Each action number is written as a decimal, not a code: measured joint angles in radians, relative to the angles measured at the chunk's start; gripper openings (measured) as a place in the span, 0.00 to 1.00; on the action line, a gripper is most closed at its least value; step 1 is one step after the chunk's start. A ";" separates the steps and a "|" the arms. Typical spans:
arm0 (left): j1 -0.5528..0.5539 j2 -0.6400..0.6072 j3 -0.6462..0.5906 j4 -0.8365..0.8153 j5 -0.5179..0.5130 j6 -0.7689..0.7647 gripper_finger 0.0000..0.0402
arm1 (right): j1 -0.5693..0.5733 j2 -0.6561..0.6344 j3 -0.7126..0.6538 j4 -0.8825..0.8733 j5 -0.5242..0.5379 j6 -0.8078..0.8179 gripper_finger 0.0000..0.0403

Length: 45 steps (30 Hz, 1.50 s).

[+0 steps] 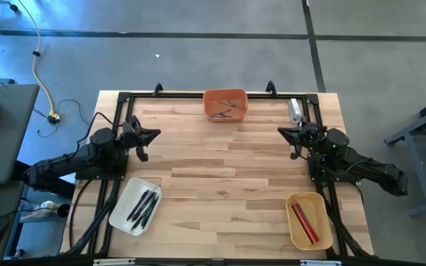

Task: Sort crayons/erasers/pens/pencils in bins
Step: Return to Home Position

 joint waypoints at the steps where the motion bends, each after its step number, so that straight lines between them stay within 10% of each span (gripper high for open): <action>1: 0.007 0.000 0.000 0.000 -0.008 -0.006 0.00 | 0.000 0.000 0.000 0.003 0.025 -0.004 0.00; 45: 0.040 0.005 0.000 0.015 -0.033 -0.070 0.00 | 0.000 0.012 0.000 -0.093 0.129 0.197 0.00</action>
